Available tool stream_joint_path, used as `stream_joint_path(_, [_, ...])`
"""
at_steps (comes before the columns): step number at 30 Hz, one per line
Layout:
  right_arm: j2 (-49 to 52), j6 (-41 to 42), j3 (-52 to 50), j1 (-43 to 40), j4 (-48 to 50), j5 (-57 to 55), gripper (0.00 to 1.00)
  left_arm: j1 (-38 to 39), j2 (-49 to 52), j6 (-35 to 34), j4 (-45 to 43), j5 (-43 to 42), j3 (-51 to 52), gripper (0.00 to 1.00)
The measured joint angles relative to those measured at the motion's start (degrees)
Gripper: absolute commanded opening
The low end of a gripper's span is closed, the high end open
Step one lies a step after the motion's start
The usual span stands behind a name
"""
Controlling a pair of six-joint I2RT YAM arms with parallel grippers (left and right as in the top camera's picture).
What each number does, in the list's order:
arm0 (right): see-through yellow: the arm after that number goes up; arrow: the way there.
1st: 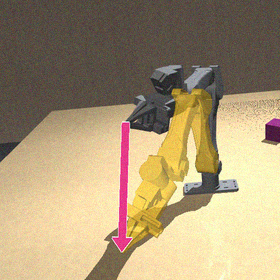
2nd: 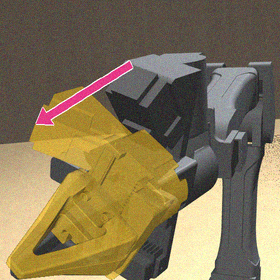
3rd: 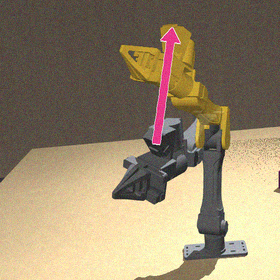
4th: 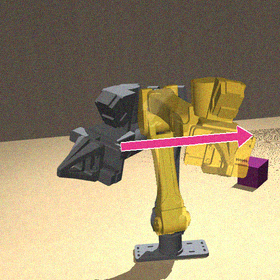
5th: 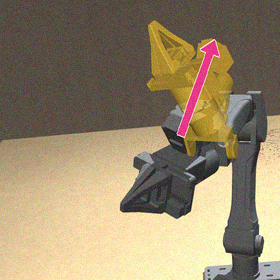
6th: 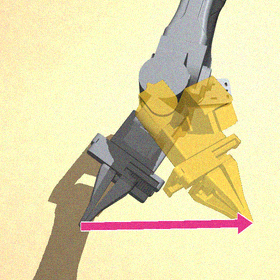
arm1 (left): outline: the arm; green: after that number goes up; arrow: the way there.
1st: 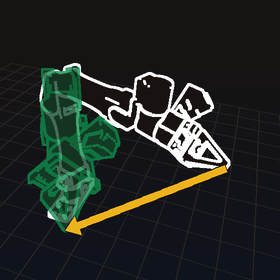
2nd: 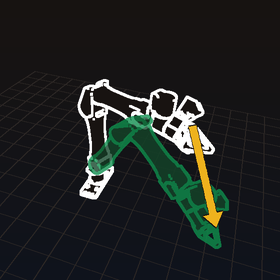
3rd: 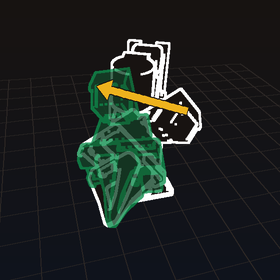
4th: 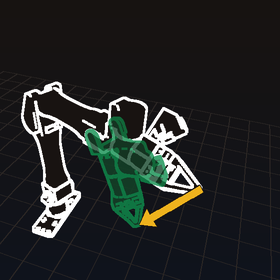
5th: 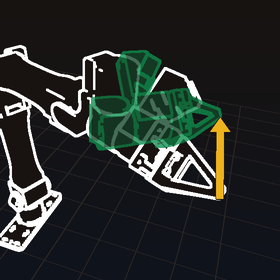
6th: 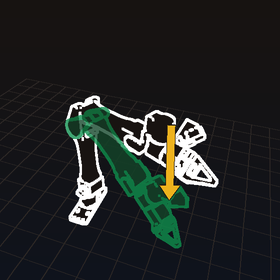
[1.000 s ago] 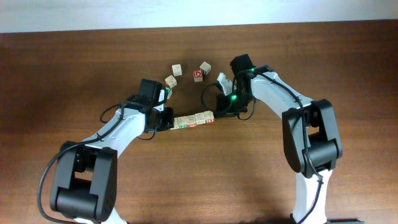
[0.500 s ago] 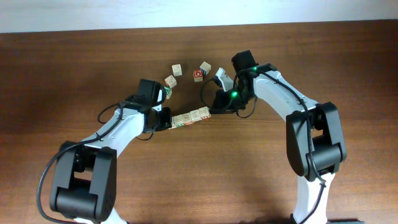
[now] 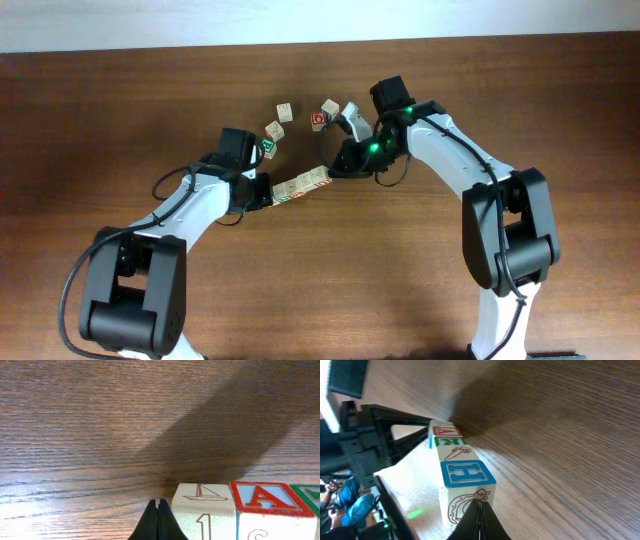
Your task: Rotate 5 blocks
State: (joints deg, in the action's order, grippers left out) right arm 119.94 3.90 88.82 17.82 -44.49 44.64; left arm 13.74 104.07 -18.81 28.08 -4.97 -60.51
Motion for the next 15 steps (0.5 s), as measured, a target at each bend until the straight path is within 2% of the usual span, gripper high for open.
stream_joint_path(8, [-2.38, 1.27, 1.95, 3.43, 1.51, 7.58, 0.04, -0.26, 0.48, 0.42, 0.15, 1.81, 0.37, 0.0])
stream_joint_path(11, [-2.89, 1.81, 2.21, 5.84, 1.97, 13.07, 0.05, -0.22, 0.48, 0.87, -0.52, -0.17, 0.37, 0.0])
stream_joint_path(15, [-2.91, 2.6, 2.25, 6.97, 1.92, 14.62, 0.05, 0.13, 0.48, 0.85, -1.4, -4.02, 0.35, 0.0])
